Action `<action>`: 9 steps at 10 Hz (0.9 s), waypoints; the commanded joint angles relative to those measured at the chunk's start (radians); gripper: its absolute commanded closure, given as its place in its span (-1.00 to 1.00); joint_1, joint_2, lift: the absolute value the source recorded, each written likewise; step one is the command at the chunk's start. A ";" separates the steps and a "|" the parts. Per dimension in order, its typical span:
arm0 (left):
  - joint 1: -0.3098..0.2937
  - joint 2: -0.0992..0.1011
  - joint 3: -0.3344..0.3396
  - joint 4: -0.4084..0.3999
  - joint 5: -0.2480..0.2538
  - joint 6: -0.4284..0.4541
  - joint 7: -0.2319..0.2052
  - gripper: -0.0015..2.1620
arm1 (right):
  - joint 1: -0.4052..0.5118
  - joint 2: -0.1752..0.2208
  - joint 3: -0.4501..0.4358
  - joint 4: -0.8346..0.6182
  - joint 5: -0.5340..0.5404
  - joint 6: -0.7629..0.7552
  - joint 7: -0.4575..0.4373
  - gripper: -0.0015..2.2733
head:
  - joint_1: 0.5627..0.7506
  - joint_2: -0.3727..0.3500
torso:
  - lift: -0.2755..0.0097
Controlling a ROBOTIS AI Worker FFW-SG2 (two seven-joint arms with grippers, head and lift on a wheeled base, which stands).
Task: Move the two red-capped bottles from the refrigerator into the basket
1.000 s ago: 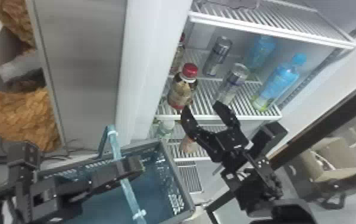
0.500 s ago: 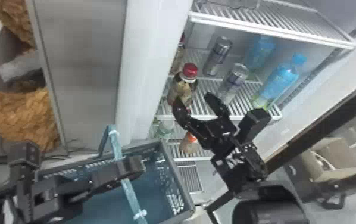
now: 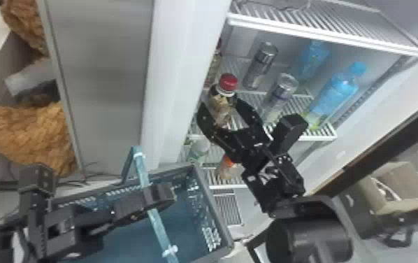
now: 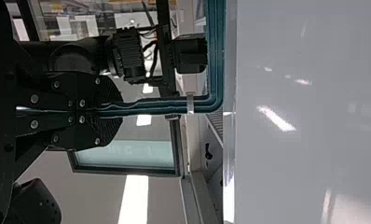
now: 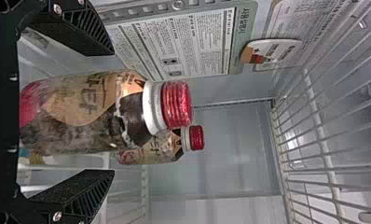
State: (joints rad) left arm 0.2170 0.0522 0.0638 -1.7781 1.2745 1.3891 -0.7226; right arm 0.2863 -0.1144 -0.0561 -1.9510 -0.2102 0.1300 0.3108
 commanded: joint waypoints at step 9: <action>0.001 -0.002 0.002 0.000 0.004 -0.002 0.000 0.11 | -0.043 -0.005 0.012 0.016 -0.035 0.069 -0.010 0.10 | 0.41 -0.79 | 0.93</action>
State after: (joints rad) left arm 0.2184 0.0514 0.0658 -1.7781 1.2783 1.3866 -0.7225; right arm 0.2408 -0.1192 -0.0439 -1.9283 -0.2413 0.1989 0.3007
